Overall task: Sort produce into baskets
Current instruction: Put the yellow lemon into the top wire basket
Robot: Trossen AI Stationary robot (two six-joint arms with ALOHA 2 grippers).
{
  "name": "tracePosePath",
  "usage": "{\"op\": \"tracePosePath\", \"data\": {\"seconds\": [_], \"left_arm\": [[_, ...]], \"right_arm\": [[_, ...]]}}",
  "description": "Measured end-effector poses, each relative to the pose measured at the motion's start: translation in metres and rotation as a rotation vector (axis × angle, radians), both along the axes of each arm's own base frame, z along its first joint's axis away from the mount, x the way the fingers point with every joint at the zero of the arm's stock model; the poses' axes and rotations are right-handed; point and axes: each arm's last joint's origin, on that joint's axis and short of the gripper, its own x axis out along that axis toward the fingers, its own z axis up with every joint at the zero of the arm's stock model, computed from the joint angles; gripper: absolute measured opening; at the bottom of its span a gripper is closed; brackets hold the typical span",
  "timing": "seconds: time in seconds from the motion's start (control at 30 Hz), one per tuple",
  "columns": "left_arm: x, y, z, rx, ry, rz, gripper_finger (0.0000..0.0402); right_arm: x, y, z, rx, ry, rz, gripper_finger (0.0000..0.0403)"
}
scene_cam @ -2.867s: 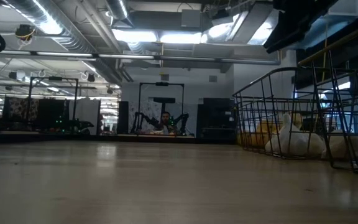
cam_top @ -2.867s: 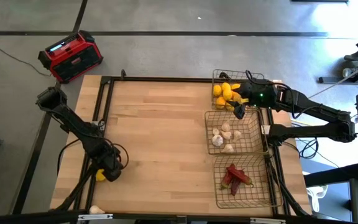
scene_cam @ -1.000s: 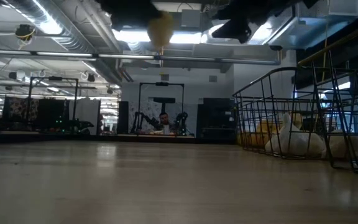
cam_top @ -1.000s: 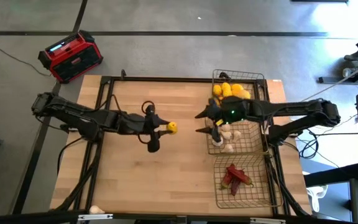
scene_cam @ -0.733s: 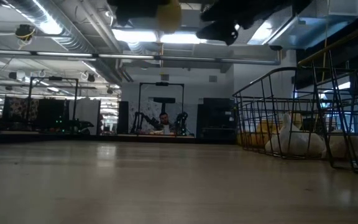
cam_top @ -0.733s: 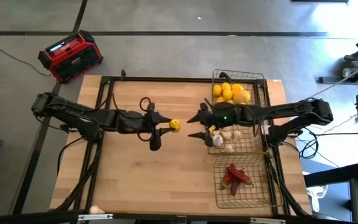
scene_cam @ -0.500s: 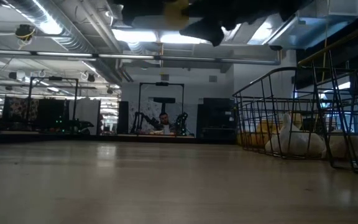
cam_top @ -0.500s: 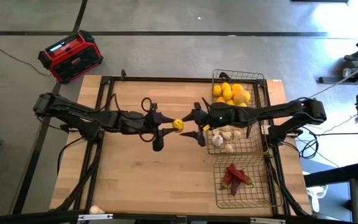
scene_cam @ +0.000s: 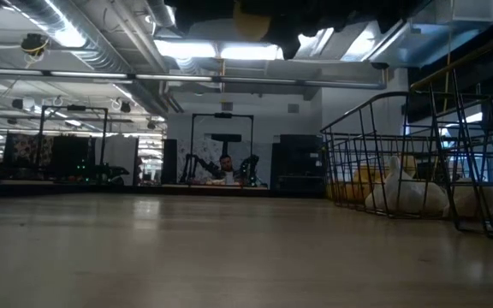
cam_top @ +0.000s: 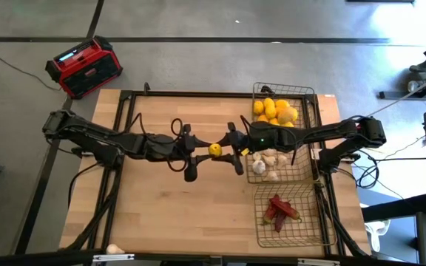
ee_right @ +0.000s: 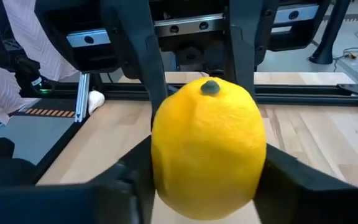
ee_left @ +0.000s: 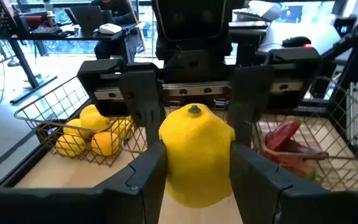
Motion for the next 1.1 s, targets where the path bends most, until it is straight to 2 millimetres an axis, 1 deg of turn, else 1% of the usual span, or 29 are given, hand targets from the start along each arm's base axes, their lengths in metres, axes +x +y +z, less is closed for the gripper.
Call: {"op": "tracePosePath", "data": {"seconds": [0.07, 0.1, 0.13, 0.27, 0.33, 0.43, 0.5, 0.63, 0.7, 0.8, 0.9, 1.1], "left_arm": [[0.000, -0.001, 0.000, 0.010, 0.007, -0.004, 0.0158], [0.000, -0.001, 0.000, 0.012, 0.007, -0.005, 0.0162], [0.000, -0.002, 0.000, 0.012, 0.007, -0.007, 0.0168], [-0.001, -0.003, -0.001, 0.017, 0.019, -0.015, 0.0204], [-0.002, -0.004, -0.005, 0.028, 0.058, -0.025, 0.0227], [-0.004, -0.004, -0.010, 0.033, 0.117, -0.029, 0.0255], [-0.006, -0.005, -0.015, 0.040, 0.171, -0.033, 0.0266], [-0.010, -0.006, -0.026, -0.015, 0.262, -0.010, 0.0272], [-0.011, -0.007, -0.031, -0.050, 0.303, 0.006, 0.0273], [-0.011, -0.010, -0.037, -0.086, 0.336, 0.020, 0.0273], [-0.009, -0.012, -0.042, -0.087, 0.355, 0.020, 0.0273], [-0.006, -0.012, -0.046, -0.080, 0.366, 0.020, 0.0273]], "right_arm": [[0.000, 0.000, 0.000, -0.002, 0.001, 0.002, 0.0164], [0.000, 0.000, 0.000, -0.003, 0.001, 0.002, 0.0150], [0.000, 0.000, 0.000, -0.005, 0.000, 0.003, 0.0144], [0.000, 0.000, 0.000, -0.008, 0.003, 0.003, 0.0144], [0.000, 0.000, -0.002, -0.006, 0.016, 0.003, 0.0147], [-0.003, 0.000, -0.004, -0.001, 0.064, 0.000, 0.0173], [-0.009, -0.001, -0.002, -0.014, 0.096, -0.040, 0.0183], [-0.024, -0.006, 0.006, -0.080, 0.188, -0.170, 0.0177], [-0.034, -0.008, 0.014, -0.111, 0.214, -0.243, 0.0170], [-0.050, -0.012, 0.027, -0.164, 0.263, -0.363, 0.0168], [-0.067, -0.016, 0.038, -0.221, 0.324, -0.477, 0.0174], [-0.099, -0.022, 0.055, -0.283, 0.418, -0.681, 0.0177]]}}
